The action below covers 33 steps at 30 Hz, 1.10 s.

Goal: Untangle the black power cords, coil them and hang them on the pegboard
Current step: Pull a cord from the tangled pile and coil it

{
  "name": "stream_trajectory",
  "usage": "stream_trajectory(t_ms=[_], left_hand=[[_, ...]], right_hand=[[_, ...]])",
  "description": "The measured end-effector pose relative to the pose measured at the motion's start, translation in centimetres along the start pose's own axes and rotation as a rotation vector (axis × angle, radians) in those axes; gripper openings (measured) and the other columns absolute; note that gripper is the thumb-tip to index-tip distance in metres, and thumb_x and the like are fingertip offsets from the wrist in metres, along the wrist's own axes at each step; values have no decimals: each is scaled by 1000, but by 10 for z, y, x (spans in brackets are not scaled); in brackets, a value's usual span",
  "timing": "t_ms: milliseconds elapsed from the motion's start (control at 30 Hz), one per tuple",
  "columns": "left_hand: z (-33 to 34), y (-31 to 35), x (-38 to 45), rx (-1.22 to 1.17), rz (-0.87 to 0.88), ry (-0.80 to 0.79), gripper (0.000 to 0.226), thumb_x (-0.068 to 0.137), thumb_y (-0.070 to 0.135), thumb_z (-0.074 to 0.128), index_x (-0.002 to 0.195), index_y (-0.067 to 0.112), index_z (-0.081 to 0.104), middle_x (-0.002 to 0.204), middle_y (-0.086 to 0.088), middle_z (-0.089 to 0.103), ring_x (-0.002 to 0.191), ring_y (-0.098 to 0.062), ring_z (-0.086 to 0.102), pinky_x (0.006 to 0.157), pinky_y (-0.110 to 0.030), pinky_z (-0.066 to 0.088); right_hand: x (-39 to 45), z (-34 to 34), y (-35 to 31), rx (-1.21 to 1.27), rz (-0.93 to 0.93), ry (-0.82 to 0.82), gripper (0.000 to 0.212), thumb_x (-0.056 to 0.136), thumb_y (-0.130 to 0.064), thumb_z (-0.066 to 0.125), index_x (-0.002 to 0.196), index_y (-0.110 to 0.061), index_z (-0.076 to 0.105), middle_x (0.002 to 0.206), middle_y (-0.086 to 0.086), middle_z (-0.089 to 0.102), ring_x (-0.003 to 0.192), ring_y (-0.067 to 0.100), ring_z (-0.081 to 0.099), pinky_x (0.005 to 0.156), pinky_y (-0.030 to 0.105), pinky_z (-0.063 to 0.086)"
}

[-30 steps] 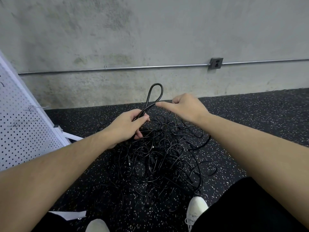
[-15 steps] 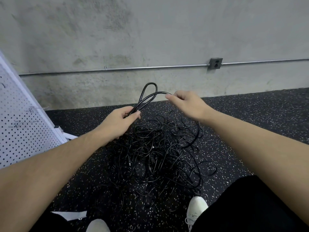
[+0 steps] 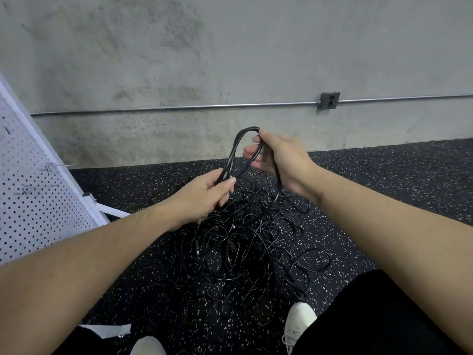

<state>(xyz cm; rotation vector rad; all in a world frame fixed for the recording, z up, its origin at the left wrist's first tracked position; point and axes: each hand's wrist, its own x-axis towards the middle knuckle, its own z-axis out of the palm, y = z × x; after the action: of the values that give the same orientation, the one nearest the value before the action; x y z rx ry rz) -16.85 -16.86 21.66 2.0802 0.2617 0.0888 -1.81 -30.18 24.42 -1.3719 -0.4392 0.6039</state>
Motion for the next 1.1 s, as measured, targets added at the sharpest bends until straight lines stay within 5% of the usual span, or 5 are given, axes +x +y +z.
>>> stream_trajectory(t_ms=[267, 600, 733, 933, 1100], left_hand=[[9, 7, 1, -116, -74, -15, 39, 108, 44, 41, 86, 16, 55, 117, 21, 73, 43, -8, 34, 43, -23, 39], [21, 22, 1, -347, -97, -175, 39, 108, 41, 42, 81, 19, 60, 87, -4, 75, 83, -12, 67, 82, -26, 49], [22, 23, 2, -391, -141, -214, 42, 108, 40, 42, 98, 16, 75, 81, 3, 68, 59, -9, 54, 60, -23, 44], [11, 8, 1, -355, -158, -209, 31, 109, 35, 43, 118, 26, 71, 72, 10, 41, 58, -7, 36, 62, -21, 39], [7, 5, 6, -483, -115, -54, 33, 108, 33, 48, 130, 21, 68, 75, 9, 41, 59, -6, 43, 71, -29, 55]], right_hand=[[-2, 25, -7, 370, 108, 24, 33, 107, -27, 40, 75, -23, 38, 52, -10, 19, 44, 7, 13, 40, 20, 14], [-3, 29, -6, 235, -130, 134, 38, 103, -30, 41, 66, -27, 33, 49, -9, 21, 42, 9, 16, 40, 23, 17], [-1, 31, -5, 324, -114, 96, 40, 107, -29, 36, 68, -26, 29, 48, -9, 19, 42, 8, 14, 40, 22, 17], [0, 29, 0, 281, 56, 26, 36, 110, -34, 29, 79, -20, 41, 57, -4, 39, 55, 14, 35, 57, 27, 34], [-4, 13, 24, -166, 255, -194, 42, 106, -28, 25, 112, -13, 64, 115, 12, 74, 108, 23, 63, 109, 51, 46]])
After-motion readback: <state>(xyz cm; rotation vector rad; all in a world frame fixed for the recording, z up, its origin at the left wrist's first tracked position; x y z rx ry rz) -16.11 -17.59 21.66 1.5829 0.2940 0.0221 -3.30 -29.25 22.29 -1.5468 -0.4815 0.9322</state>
